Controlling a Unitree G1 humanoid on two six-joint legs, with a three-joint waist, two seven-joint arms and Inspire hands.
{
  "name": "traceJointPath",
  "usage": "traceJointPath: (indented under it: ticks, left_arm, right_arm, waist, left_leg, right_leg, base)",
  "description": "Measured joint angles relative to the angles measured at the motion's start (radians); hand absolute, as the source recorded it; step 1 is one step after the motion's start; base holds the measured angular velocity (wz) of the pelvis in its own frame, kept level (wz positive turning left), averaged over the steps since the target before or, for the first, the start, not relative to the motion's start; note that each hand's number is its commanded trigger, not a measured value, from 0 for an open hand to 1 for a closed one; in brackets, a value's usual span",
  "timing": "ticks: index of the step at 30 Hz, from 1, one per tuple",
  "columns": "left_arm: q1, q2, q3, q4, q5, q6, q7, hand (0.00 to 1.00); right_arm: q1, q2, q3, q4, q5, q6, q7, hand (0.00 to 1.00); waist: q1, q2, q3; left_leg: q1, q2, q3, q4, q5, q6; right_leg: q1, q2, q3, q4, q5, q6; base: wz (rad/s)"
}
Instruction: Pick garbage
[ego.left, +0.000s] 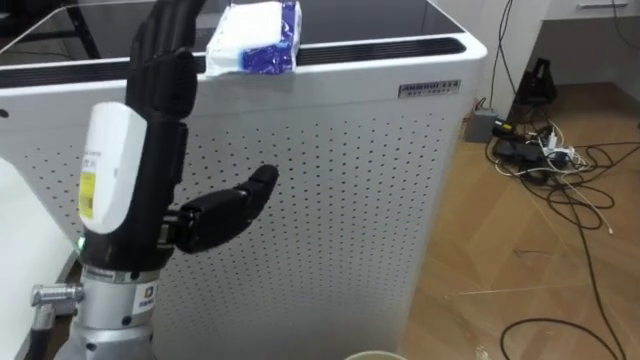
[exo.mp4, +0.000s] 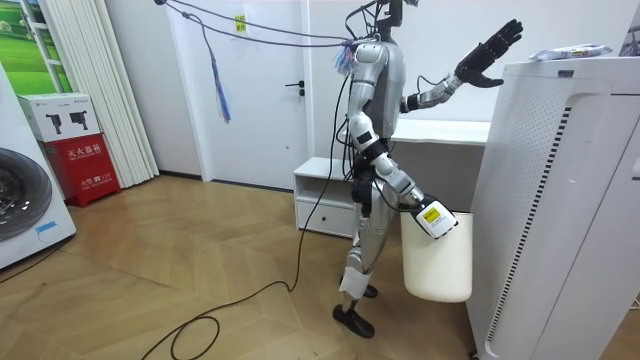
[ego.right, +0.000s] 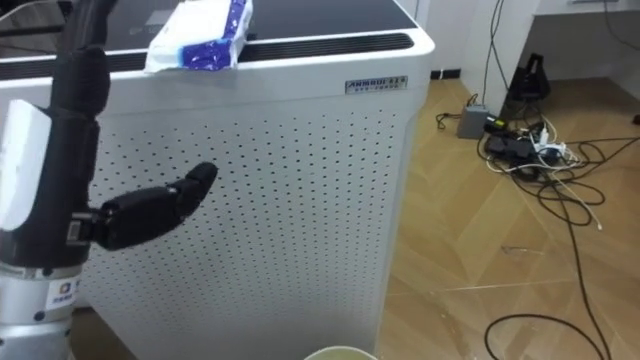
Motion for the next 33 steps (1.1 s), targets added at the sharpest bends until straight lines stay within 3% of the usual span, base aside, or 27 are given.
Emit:
traceJointPath:
  ticks: [4, 12, 13, 19, 28, 33]
  left_arm:
    - [-0.017, 0.021, 0.009, 0.0, -0.001, 0.0, 0.0, 0.0]
    - [-0.026, 0.052, 0.01, 0.0, -0.001, 0.0, 0.001, 0.0]
    - [-0.033, 0.067, 0.01, 0.0, -0.001, 0.0, 0.001, 0.0]
    - [-0.064, 0.109, 0.024, 0.0, -0.002, 0.004, 0.003, 0.0]
    - [-0.086, 0.115, 0.048, 0.0, -0.002, 0.053, -0.012, 0.0]
    - [-0.114, 0.139, 0.049, 0.001, -0.003, 0.092, -0.057, 0.0]
  right_arm:
    - [0.004, -0.001, -0.002, 0.0, 0.0, 0.0, 0.025, 1.0]
    - [0.006, -0.001, -0.002, 0.0, 0.0, 0.001, 0.037, 1.0]
    - [0.006, -0.001, -0.002, 0.0, 0.0, 0.001, 0.041, 1.0]
    - [0.006, -0.002, -0.002, 0.0, -0.001, 0.002, 0.044, 1.0]
    - [0.006, -0.037, -0.002, -0.003, -0.004, 0.002, 0.062, 1.0]
    - [0.006, -0.039, -0.008, -0.004, -0.009, 0.006, 0.062, 1.0]
  waist:
    - [-0.005, 0.001, 0.0003]
    - [-0.011, 0.022, 0.0118]
    - [-0.013, 0.023, 0.0119]
    - [-0.021, 0.028, 0.0079]
    - [-0.022, 0.047, -0.0051]
    - [-0.025, 0.047, -0.0048]
  left_leg:
    - [0.001, 0.001, 0.002, 0.0, 0.0, 0.0]
    - [0.014, 0.001, 0.017, -0.007, 0.0, 0.0]
    - [0.013, 0.001, 0.021, -0.007, 0.0, 0.0]
    - [0.011, 0.002, 0.025, -0.009, 0.0, 0.0]
    - [0.012, 0.001, 0.028, -0.009, 0.0, 0.0]
    - [0.014, 0.002, 0.03, -0.009, 0.0, 0.0]
  right_leg:
    - [0.002, -0.001, 0.0, 0.0, 0.0, 0.0]
    - [0.004, 0.0, 0.014, 0.005, 0.001, 0.001]
    - [0.003, 0.0, 0.014, 0.005, 0.001, 0.001]
    - [0.0, 0.004, 0.013, 0.005, 0.001, 0.001]
    - [0.001, 0.002, 0.013, 0.002, 0.001, 0.002]
    - [0.002, -0.001, 0.014, 0.002, 0.001, 0.002]
  base:
    - [0.0]
    - [-0.05]
    - [0.0]
    - [-0.01]
    - [0.0]
    - [0.0]
